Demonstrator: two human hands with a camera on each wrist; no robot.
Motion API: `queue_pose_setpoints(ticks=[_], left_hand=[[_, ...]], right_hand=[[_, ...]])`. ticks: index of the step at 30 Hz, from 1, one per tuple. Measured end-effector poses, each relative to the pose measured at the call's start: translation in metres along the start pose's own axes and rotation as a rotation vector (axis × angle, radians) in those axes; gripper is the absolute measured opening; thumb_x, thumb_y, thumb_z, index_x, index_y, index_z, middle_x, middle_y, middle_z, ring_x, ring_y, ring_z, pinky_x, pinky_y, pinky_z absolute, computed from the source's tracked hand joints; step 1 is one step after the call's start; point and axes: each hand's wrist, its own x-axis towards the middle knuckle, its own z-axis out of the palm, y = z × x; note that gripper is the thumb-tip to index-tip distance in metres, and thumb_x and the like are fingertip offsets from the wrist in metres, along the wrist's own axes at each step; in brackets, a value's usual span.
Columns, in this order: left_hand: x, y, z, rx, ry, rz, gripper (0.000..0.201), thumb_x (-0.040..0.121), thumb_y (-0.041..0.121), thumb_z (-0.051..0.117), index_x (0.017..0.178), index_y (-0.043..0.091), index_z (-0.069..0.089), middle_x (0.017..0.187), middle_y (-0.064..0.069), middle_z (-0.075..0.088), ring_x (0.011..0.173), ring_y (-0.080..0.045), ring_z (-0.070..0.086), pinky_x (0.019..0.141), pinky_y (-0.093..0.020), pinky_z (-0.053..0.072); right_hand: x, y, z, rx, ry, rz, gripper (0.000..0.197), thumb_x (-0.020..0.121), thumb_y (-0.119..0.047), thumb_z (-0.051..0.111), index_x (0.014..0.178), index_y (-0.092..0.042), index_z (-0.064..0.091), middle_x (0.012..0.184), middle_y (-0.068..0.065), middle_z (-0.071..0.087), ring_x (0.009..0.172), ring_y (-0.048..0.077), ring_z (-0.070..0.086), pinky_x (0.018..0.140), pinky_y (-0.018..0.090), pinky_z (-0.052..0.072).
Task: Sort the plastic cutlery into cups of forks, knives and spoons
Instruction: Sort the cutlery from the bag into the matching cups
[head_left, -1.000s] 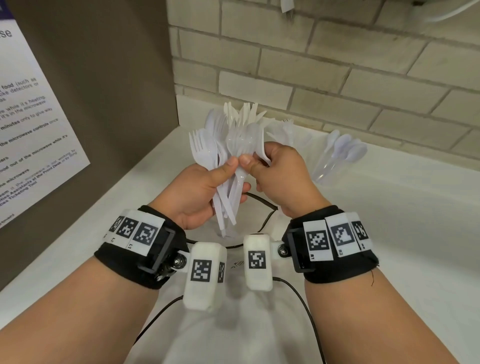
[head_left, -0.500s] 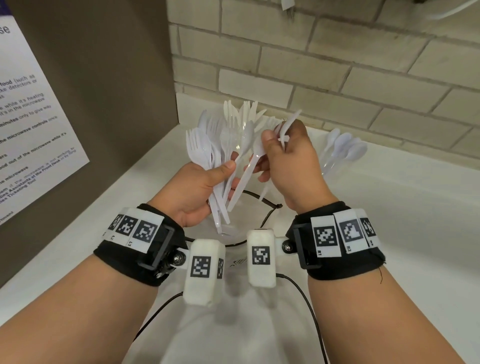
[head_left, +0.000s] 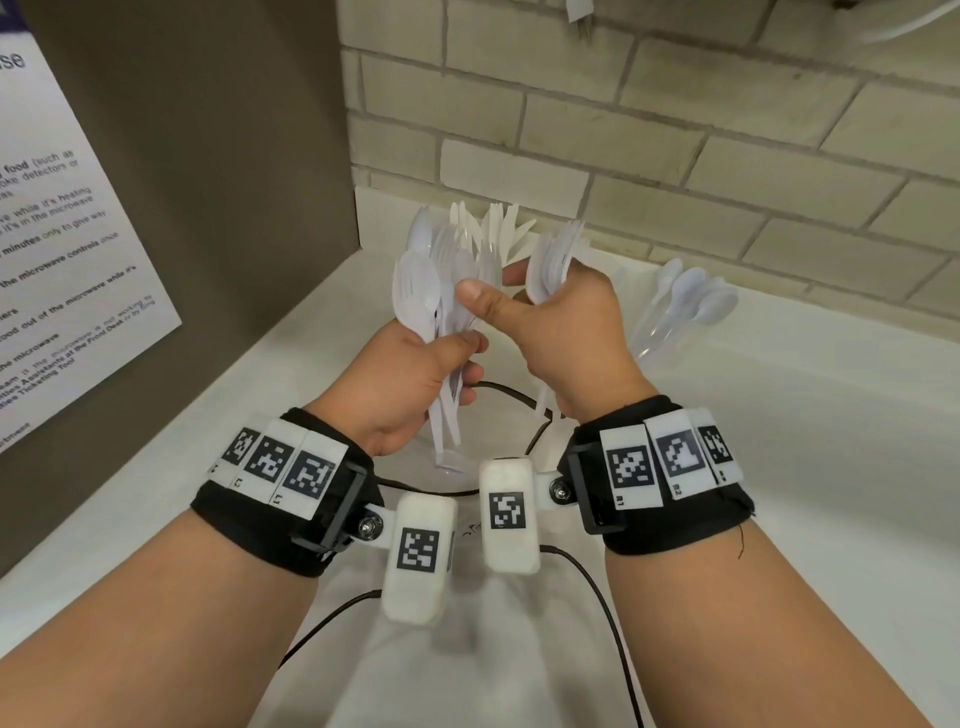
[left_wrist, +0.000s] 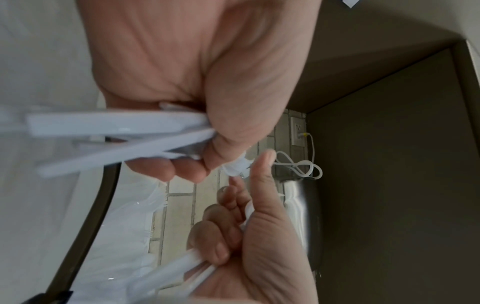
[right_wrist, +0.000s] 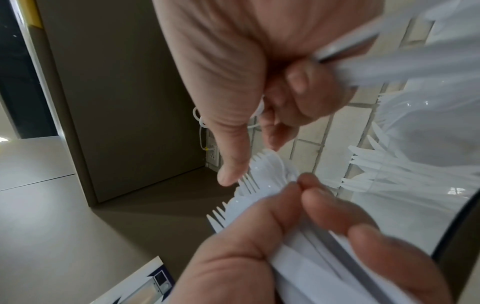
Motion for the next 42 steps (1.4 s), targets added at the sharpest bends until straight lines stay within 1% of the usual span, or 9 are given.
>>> queue_pose_setpoints(ticks=[4,8,14,18,23,31,35,38,42], left_hand=[[-0.002,-0.001,-0.001,-0.049,-0.101,-0.002,0.019,0.093,0.014,0.057,0.112,0.012,0.06,0.082,0.0,0.057,0.066,-0.011,0.053,0.063,-0.025,0.05],[-0.003,-0.002,-0.005,-0.182,-0.104,-0.069,0.026,0.084,0.027,0.06,0.106,0.014,0.064,0.079,0.0,0.062,0.07,-0.014,0.061,0.081,-0.038,0.056],[-0.003,-0.002,-0.007,-0.165,-0.104,-0.083,0.02,0.09,0.024,0.055,0.106,0.017,0.066,0.071,0.0,0.065,0.069,-0.016,0.063,0.076,-0.035,0.057],[-0.002,-0.003,-0.007,-0.225,-0.152,-0.091,0.033,0.084,0.026,0.056,0.112,0.01,0.063,0.094,-0.007,0.07,0.087,-0.026,0.07,0.086,-0.041,0.054],[-0.001,-0.003,-0.008,-0.149,-0.173,-0.075,0.043,0.085,0.021,0.056,0.128,0.012,0.057,0.112,-0.01,0.07,0.101,-0.027,0.067,0.09,-0.038,0.053],[0.002,-0.007,-0.008,-0.049,-0.066,-0.042,0.016,0.096,0.011,0.052,0.109,0.014,0.06,0.09,-0.005,0.065,0.074,-0.014,0.071,0.074,-0.03,0.06],[0.003,-0.009,-0.01,0.001,-0.088,-0.048,0.021,0.095,0.011,0.053,0.114,0.015,0.059,0.092,0.002,0.068,0.071,-0.009,0.064,0.069,-0.027,0.053],[0.003,-0.008,-0.012,0.066,-0.179,-0.061,0.023,0.094,0.009,0.054,0.115,0.016,0.061,0.095,0.002,0.073,0.072,-0.009,0.061,0.072,-0.027,0.051],[0.002,-0.008,-0.013,0.055,-0.26,-0.132,0.018,0.091,0.012,0.056,0.107,0.017,0.063,0.088,0.004,0.073,0.072,-0.008,0.062,0.071,-0.027,0.051]], right_hand=[[0.001,-0.001,0.007,-0.064,0.019,-0.016,0.023,0.078,-0.028,0.076,0.091,-0.012,0.067,0.084,-0.002,0.07,0.081,0.013,0.066,0.073,0.028,0.053],[0.004,-0.002,0.009,0.058,0.024,0.075,0.024,0.09,-0.025,0.062,0.067,-0.02,0.057,0.052,-0.012,0.054,0.051,0.009,0.05,0.057,0.027,0.039],[0.009,-0.004,0.011,0.109,0.094,0.048,0.015,0.093,-0.03,0.056,0.083,-0.019,0.055,0.087,0.014,0.07,0.065,0.02,0.061,0.057,0.03,0.044],[0.009,-0.001,0.011,0.016,0.097,0.0,0.017,0.088,-0.026,0.065,0.096,-0.011,0.062,0.092,0.007,0.07,0.082,0.024,0.069,0.077,0.044,0.057],[0.006,0.004,0.016,-0.042,0.062,-0.012,0.024,0.084,-0.026,0.071,0.098,-0.01,0.063,0.091,0.004,0.069,0.084,0.024,0.068,0.08,0.041,0.057],[0.01,-0.006,0.009,0.062,0.221,-0.007,0.015,0.096,-0.031,0.054,0.101,-0.019,0.048,0.09,0.001,0.063,0.052,0.02,0.065,0.047,0.024,0.05],[0.012,-0.005,0.007,0.014,0.06,-0.015,0.032,0.082,-0.028,0.073,0.109,-0.013,0.062,0.085,-0.009,0.062,0.077,0.012,0.061,0.073,0.032,0.052],[0.012,-0.002,0.007,0.004,-0.024,0.025,0.037,0.077,-0.019,0.078,0.111,-0.012,0.066,0.102,-0.003,0.07,0.094,0.013,0.066,0.086,0.032,0.054],[0.013,-0.002,0.002,0.018,-0.032,0.093,0.009,0.083,-0.021,0.073,0.083,-0.022,0.065,0.077,-0.007,0.067,0.067,0.006,0.063,0.058,0.022,0.05]])
